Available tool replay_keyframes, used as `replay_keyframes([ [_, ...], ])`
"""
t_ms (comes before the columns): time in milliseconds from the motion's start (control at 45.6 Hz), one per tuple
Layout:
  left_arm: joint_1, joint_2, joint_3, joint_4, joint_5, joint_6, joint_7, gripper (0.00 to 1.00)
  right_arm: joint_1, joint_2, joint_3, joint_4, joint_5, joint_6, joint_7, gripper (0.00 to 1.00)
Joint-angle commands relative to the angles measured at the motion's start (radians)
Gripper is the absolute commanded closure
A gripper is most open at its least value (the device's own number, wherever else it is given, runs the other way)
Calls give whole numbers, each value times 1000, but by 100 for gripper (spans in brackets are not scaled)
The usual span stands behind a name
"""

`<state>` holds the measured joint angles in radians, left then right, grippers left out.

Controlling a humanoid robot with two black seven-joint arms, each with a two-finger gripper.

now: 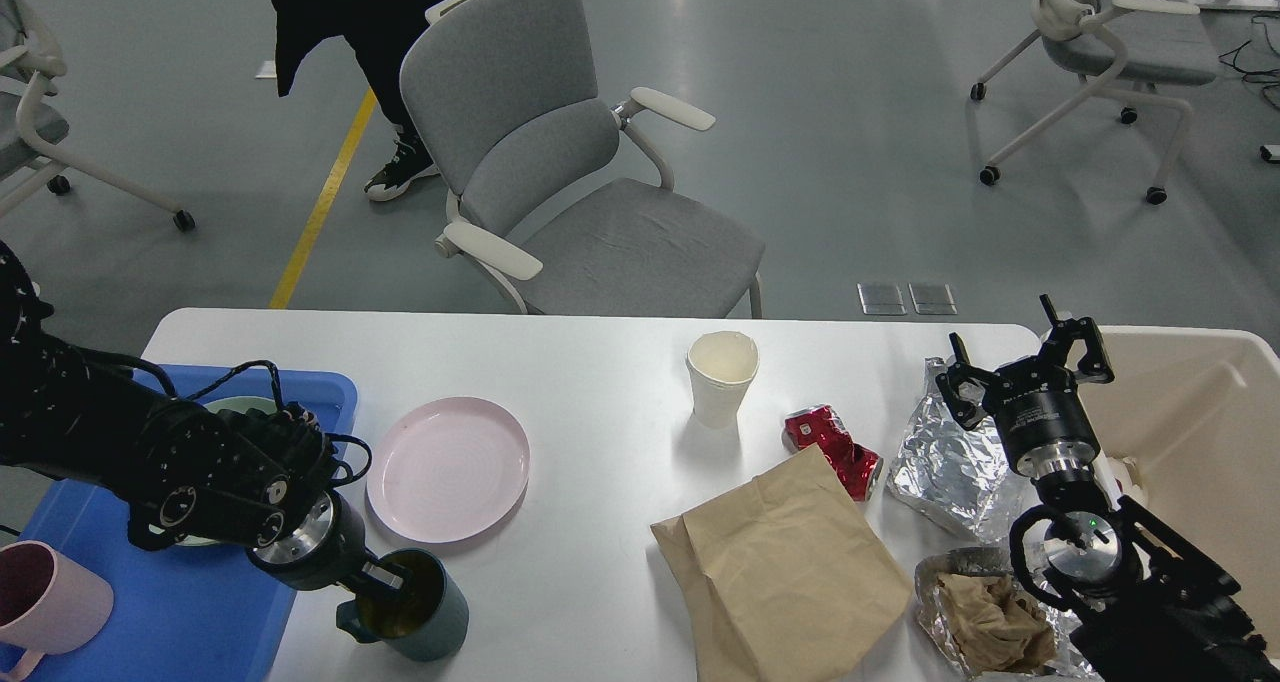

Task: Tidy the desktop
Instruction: 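Lower the left gripper onto the dark green mug and grasp it, then carry the dark green mug onto the blue tray and release it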

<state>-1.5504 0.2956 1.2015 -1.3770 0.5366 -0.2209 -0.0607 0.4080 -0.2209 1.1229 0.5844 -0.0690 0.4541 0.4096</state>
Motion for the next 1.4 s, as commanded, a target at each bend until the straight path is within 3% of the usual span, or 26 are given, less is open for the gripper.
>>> replay_keyframes([
  [0, -141, 46, 36, -68, -3, -83, -7, 100, 0, 0, 0, 0, 0, 0, 0, 0],
  [219, -575, 83, 190, -321, -13, -169, -19, 100, 0, 0, 0, 0, 0, 0, 0, 0],
  [329, -799, 128, 227, -366, -73, -322, -39, 100, 0, 0, 0, 0, 0, 0, 0, 0],
  [416, -882, 132, 228, -366, -93, -437, -44, 100, 0, 0, 0, 0, 0, 0, 0, 0],
  [482, -883, 132, 231, -364, -95, -448, -44, 100, 0, 0, 0, -2, 0, -2, 0, 0],
  [679, -696, 206, 285, -284, -38, -379, -53, 100, 0, 0, 0, 0, 0, 0, 0, 0],
  [811, -597, 342, 288, -189, 109, -385, -122, 100, 0, 0, 0, 0, 0, 0, 0, 0],
  [986, -472, 534, 265, -50, 293, -385, -149, 100, 0, 0, 0, 0, 0, 0, -2, 0],
  [1139, -196, 548, 89, 105, 356, -379, -206, 100, 0, 0, 0, 0, 0, 0, -2, 0],
  [1380, 88, 545, -122, 248, 372, -365, -205, 100, 0, 0, 0, 0, 0, 0, 0, 0],
])
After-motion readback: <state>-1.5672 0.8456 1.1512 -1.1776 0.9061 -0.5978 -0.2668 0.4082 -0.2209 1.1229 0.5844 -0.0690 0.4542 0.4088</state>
